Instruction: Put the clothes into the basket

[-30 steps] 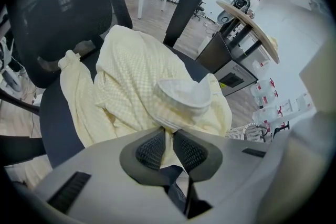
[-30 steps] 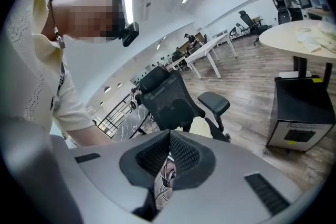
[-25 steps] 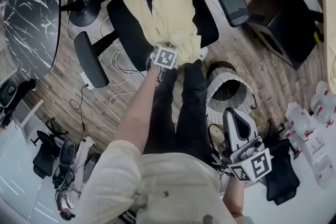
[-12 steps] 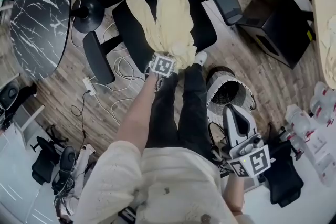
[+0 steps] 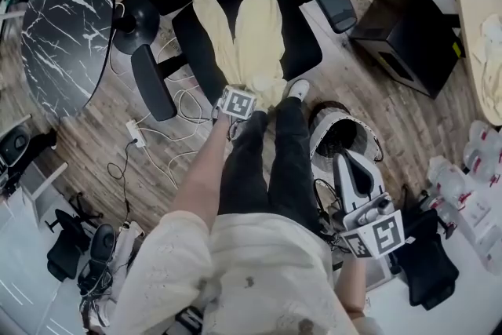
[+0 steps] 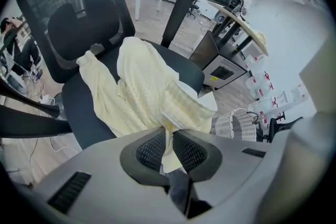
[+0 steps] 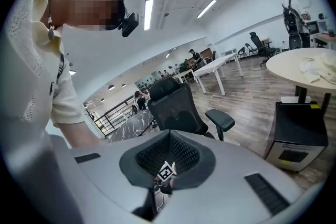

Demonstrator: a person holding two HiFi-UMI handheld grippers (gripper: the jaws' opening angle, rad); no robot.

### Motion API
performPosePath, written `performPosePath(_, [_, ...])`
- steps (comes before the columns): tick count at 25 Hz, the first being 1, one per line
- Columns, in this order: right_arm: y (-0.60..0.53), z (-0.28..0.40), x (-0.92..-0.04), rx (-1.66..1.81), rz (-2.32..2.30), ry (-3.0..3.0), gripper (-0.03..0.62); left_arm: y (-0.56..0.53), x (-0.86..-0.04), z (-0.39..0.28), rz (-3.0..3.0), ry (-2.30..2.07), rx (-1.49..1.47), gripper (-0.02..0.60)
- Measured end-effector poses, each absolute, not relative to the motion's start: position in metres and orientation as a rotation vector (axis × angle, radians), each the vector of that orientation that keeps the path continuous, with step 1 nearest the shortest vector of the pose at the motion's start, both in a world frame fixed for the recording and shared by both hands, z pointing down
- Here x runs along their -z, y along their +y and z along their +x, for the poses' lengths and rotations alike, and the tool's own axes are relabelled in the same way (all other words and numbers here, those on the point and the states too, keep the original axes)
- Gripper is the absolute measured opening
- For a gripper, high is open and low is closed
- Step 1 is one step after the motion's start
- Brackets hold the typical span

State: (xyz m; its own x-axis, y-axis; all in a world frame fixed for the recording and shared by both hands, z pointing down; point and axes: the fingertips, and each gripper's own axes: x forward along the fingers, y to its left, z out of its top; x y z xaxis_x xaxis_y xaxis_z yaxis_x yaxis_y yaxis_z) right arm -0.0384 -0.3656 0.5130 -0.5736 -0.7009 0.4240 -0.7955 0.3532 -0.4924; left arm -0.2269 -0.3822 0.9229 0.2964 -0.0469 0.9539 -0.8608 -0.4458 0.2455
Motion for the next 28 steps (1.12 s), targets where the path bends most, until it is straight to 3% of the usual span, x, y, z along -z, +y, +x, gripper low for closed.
performPosePath(28, [-0.326, -0.065, -0.472, -0.888, 1.358, -2.488, 0.01, -0.317, -0.861, -0.251, 1.784, -0.768, -1.267, 0.058])
